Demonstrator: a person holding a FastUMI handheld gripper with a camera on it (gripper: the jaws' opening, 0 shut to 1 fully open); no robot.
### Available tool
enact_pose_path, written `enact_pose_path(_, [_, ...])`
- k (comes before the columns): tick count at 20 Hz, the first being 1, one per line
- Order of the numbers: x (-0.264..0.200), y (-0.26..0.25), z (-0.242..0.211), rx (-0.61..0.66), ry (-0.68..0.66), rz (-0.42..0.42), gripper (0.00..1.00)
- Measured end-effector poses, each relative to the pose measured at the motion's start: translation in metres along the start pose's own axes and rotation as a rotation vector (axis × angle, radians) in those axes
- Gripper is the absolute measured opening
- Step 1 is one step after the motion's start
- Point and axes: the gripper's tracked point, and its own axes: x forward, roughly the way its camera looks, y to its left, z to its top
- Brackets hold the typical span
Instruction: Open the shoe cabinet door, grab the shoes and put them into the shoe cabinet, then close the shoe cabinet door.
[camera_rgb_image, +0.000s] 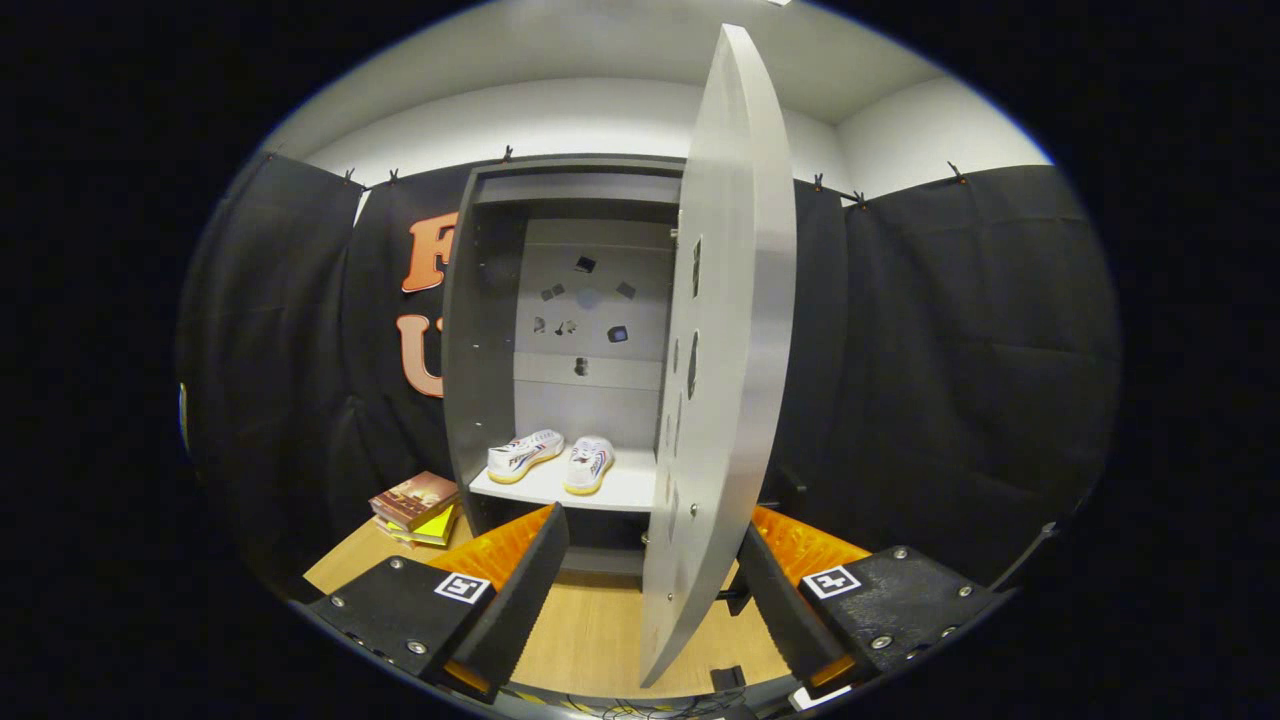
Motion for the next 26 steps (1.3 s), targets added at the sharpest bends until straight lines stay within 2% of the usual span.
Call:
enact_pose_path(9, [0.026, 0.132, 0.017, 0.087, -0.027, 0.17, 0.98])
enact_pose_path(17, [0.089, 0.227, 0.021, 0.074, -0.022, 0.214, 0.95])
enact_pose_path(26, [0.157, 0.27, 0.028, 0.066, -0.038, 0.194, 0.94])
